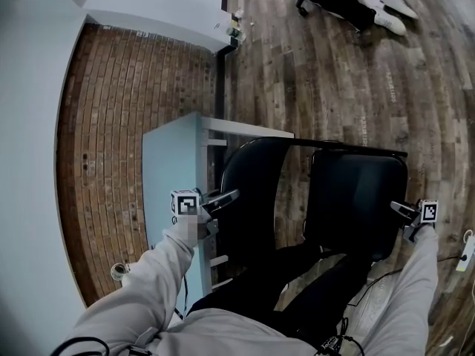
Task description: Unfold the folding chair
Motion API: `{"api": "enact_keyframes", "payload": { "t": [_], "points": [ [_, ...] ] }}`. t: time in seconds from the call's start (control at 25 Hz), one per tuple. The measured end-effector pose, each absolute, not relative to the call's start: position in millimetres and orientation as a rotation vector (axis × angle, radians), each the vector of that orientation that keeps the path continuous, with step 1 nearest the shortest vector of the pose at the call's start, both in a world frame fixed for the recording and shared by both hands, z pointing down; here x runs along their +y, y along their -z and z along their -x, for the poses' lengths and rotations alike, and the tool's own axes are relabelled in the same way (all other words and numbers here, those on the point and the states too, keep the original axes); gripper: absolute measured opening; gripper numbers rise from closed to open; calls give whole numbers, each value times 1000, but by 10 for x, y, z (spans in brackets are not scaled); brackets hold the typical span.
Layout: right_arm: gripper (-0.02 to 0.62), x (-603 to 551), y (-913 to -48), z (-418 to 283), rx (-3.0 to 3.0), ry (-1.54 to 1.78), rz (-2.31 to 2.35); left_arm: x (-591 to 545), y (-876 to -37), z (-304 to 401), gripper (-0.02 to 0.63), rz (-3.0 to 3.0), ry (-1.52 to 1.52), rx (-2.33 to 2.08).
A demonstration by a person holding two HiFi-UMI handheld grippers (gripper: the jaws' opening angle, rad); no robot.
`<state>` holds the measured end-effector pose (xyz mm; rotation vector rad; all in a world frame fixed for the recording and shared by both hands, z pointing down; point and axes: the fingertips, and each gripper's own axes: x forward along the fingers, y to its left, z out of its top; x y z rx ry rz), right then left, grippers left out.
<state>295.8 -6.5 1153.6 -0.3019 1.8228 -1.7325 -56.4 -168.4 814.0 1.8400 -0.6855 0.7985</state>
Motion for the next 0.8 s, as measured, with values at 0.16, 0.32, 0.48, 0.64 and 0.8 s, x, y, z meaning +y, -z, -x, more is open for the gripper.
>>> {"api": "enact_keyframes", "payload": {
  "t": [0.16, 0.32, 0.48, 0.64, 0.8],
  "points": [
    [279, 203, -11742, -3207, 1724, 1795, 573, -1649, -8086, 652, 89, -1886, -863, -710],
    [288, 667, -11853, -3681, 1650, 1828, 886, -1615, -7905, 876, 207, -1920, -847, -773],
    [288, 913, -11493, -3981, 1696, 1790, 1286, -1678, -7682, 1054, 225, -1963, -806, -837],
    [295, 819, -10596, -3611, 1760, 1699, 1430, -1727, -7278, 1345, 229, -2032, -813, -900],
    [291, 618, -9409, -3276, 1931, 1597, 1417, -1812, -7029, 1033, 227, -2079, -584, -779]
  ]
}}
